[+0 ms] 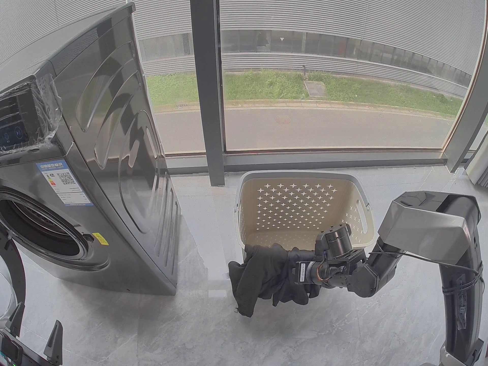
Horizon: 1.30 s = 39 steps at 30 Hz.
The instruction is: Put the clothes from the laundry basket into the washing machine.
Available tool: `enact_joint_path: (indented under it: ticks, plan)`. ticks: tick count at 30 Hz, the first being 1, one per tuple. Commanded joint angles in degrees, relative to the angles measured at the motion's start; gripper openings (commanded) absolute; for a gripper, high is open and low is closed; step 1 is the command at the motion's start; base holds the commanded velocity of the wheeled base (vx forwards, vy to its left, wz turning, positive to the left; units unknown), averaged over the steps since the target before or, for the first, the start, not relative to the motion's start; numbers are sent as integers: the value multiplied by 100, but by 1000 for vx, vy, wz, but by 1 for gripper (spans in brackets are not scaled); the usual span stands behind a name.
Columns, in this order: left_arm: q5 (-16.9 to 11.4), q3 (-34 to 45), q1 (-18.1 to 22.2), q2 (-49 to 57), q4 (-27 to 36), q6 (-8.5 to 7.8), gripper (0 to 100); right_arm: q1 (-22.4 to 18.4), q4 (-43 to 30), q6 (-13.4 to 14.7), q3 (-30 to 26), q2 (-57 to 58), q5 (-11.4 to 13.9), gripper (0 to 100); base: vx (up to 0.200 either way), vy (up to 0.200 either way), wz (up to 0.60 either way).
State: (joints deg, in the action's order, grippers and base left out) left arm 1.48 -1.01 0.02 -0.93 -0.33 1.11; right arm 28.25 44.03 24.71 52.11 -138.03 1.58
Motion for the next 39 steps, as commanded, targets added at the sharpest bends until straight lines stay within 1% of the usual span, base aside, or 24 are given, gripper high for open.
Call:
enact_joint_path:
  ticks: [1,8,11,12,13,16,17,21,24,30,36,37,39]
  plan:
    - [2,84,-2,93,-2,3,100,14,9,16,27,-22,9,0,0,0,0]
    - [2,84,6,93,-2,3,100,14,9,25,-26,40,26,0,0,0,0]
    - [2,84,-2,93,-2,3,100,32,53,16,-272,303,17,0,0,0,0]
    - [2,84,-2,93,-2,3,100,32,53,16,-272,303,17,0,0,0,0]
    - [2,84,-2,93,-2,3,100,41,132,-28,-536,611,17,0,0,0,0]
    - [2,84,6,93,-2,3,100,49,176,-45,-747,910,17,0,0,0,0]
    - [2,84,-2,93,-2,3,100,67,167,-63,-931,1235,26,0,0,0,0]
    - [2,84,6,93,-2,3,100,85,106,-72,-1212,1806,70,0,0,0,0]
    - [2,84,-2,93,-2,3,100,85,97,-80,-1327,2026,70,0,0,0,0]
    - [2,84,-2,93,-2,3,100,129,106,-72,-1388,2017,61,0,0,0,0]
    - [2,84,6,93,-2,3,100,137,185,-124,-1353,1428,17,0,0,0,0]
    - [2,84,6,93,-2,3,100,146,237,-107,-1309,1349,9,100,0,0,0]
    - [2,84,6,93,-2,3,100,146,387,-116,-1248,1253,9,100,-200,0,0]
